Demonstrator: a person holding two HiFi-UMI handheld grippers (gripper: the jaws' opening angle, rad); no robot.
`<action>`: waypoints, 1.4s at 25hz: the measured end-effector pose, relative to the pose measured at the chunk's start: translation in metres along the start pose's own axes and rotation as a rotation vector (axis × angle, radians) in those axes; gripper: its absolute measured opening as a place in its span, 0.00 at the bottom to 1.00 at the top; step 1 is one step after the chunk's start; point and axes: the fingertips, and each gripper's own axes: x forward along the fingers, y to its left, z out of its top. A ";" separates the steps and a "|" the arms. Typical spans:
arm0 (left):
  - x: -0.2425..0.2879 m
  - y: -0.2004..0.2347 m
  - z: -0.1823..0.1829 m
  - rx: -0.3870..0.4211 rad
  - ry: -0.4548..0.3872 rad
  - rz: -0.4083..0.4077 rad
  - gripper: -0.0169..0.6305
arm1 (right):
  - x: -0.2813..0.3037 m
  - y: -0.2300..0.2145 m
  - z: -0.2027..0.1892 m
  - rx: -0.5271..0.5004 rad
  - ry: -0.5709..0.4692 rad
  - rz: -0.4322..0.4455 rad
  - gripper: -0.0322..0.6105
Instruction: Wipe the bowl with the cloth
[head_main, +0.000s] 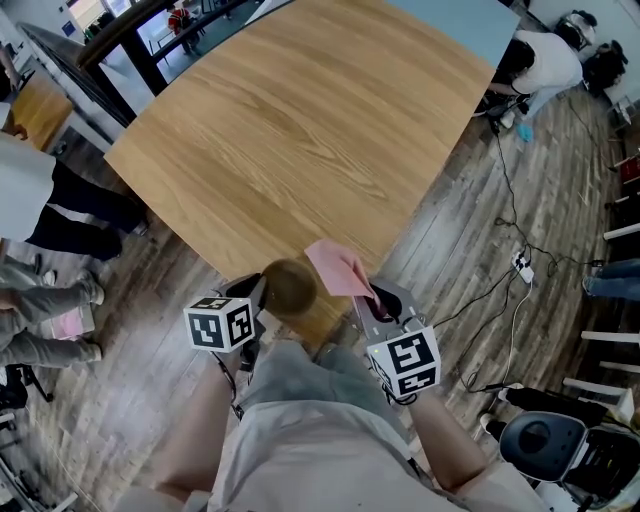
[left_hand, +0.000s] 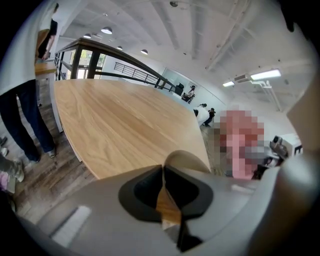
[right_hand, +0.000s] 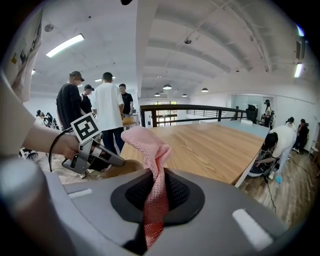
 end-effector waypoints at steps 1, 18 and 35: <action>0.000 0.000 0.000 0.003 0.001 -0.001 0.05 | -0.001 0.001 0.001 -0.004 0.001 0.003 0.07; -0.072 -0.023 0.049 0.101 -0.183 0.018 0.08 | -0.050 -0.012 0.067 -0.014 -0.086 -0.066 0.07; -0.230 -0.097 0.119 0.413 -0.537 0.099 0.03 | -0.173 -0.008 0.162 -0.086 -0.254 -0.192 0.07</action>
